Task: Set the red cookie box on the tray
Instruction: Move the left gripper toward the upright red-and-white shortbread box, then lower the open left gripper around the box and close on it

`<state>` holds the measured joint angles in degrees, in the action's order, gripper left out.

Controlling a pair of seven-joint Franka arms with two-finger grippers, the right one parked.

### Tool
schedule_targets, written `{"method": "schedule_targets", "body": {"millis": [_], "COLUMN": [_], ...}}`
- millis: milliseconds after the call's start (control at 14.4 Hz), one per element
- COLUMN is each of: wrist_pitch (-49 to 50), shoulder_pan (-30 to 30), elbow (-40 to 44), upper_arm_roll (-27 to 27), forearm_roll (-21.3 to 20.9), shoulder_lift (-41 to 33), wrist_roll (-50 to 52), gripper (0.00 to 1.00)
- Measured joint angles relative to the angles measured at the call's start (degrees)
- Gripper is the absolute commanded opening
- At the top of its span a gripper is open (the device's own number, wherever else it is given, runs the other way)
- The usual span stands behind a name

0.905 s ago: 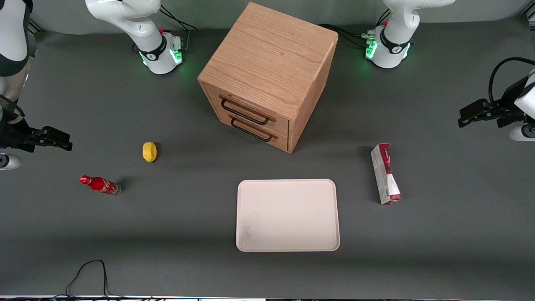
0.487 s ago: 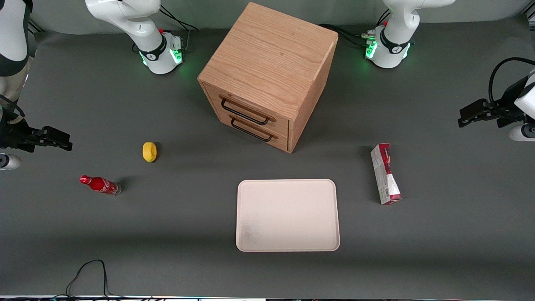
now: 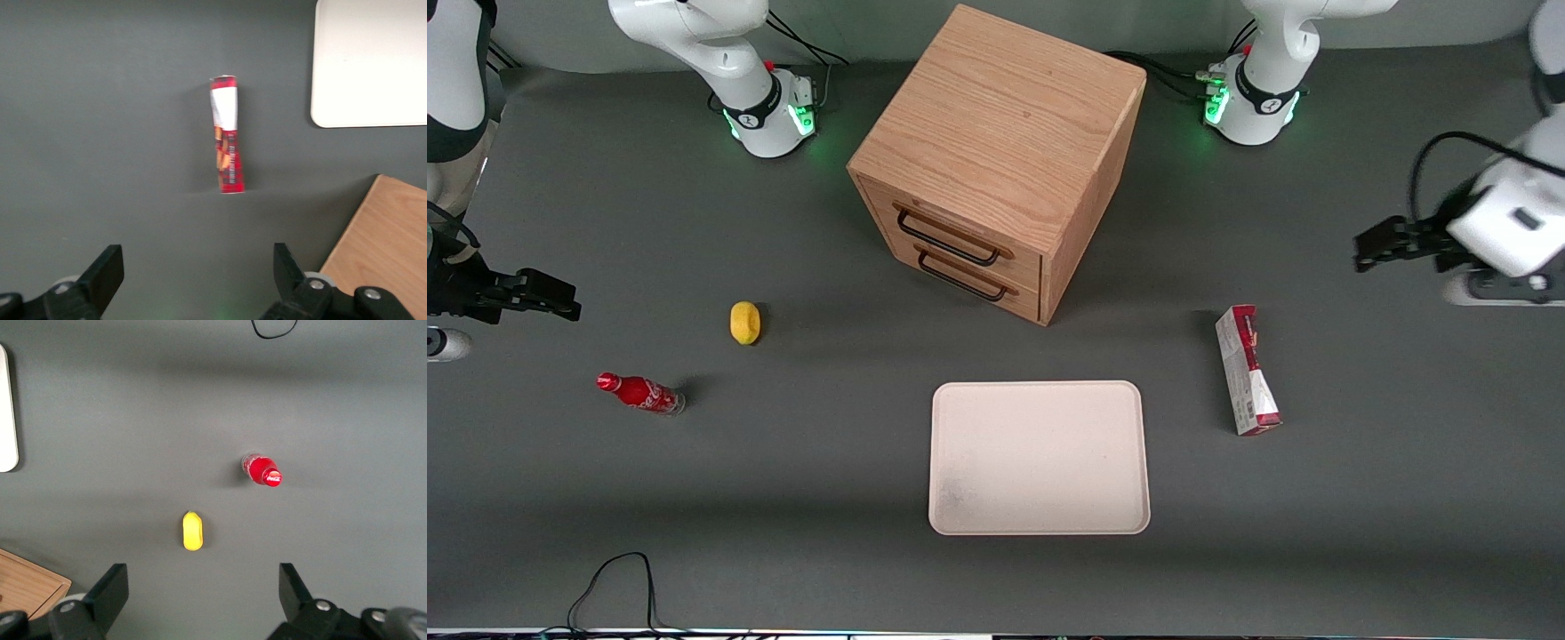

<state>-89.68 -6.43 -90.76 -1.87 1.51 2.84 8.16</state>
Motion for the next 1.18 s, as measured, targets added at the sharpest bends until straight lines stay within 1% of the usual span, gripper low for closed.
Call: {"method": "schedule_targets", "body": {"millis": [209,487,627,835,975,1184], "wrist_pitch": [-0.49,-5.24,-8.13,-12.81,-16.63,-27.58], "shoulder_pan": [-3.48,-3.53,-3.42,-3.37,-3.35,-3.33], "elbow": [-1.73,-9.70,-13.22,-16.94,-19.10,-24.81], "upper_arm_roll": [-0.31,0.27,0.48,0.70,0.82,0.89], "forearm_roll": [0.00,0.00,0.00,0.00,0.00,0.00], "shoulder_lift": [-1.14,-6.39,-7.23,-6.36,-4.43,0.06], "wrist_roll": [4.63,5.05,5.03,5.00,4.98,4.96], "gripper": [1.00,1.00,1.00,1.00,1.00,1.00]}}
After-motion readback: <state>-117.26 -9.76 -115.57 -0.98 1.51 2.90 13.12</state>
